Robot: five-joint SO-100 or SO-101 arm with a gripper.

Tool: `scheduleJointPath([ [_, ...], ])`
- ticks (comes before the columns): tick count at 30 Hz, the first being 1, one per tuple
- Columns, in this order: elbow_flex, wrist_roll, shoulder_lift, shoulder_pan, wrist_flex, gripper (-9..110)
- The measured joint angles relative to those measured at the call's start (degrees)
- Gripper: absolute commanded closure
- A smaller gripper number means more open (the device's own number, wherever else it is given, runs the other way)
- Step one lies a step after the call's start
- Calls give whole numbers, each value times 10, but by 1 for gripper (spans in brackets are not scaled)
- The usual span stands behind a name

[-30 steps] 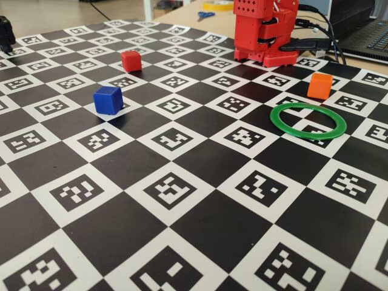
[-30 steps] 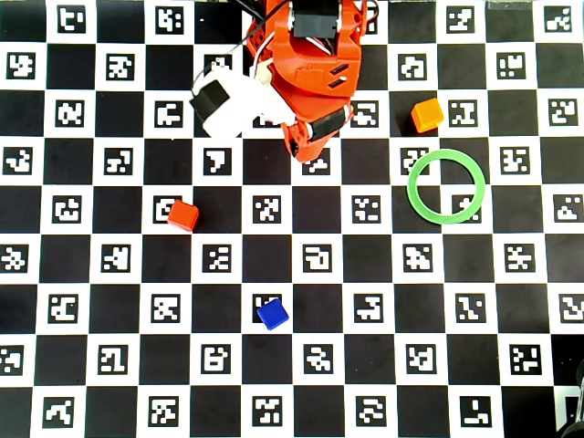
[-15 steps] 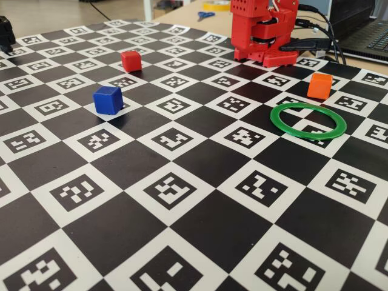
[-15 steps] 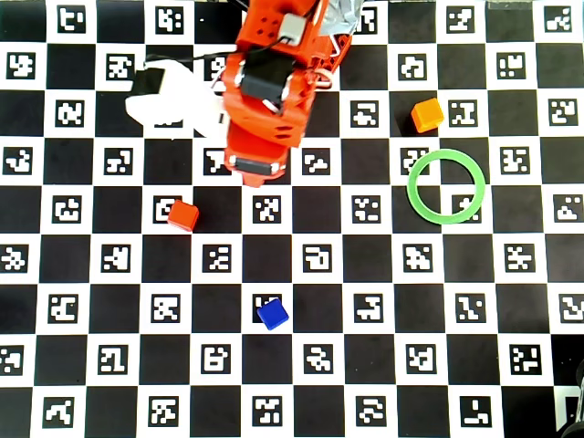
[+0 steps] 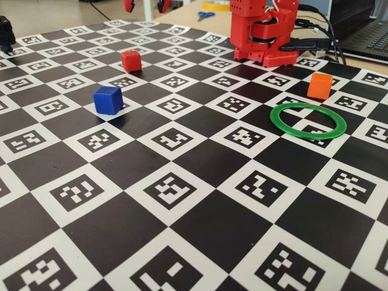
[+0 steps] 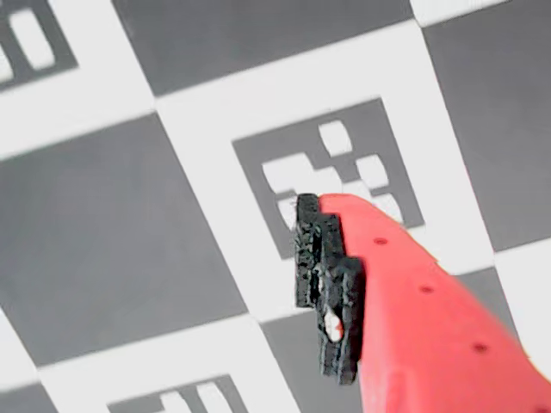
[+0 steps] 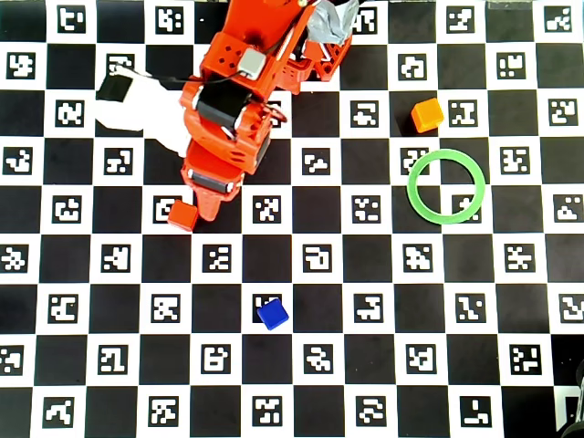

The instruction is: Grab the red cube then put it in the green circle then put the blue cube on top and finally the orange cube on top

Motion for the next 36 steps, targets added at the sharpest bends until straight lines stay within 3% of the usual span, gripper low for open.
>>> scheduleJointPath([
  [17, 4, -23, -76, 77, -109, 62],
  [36, 91, -25, -111, 67, -197, 62],
])
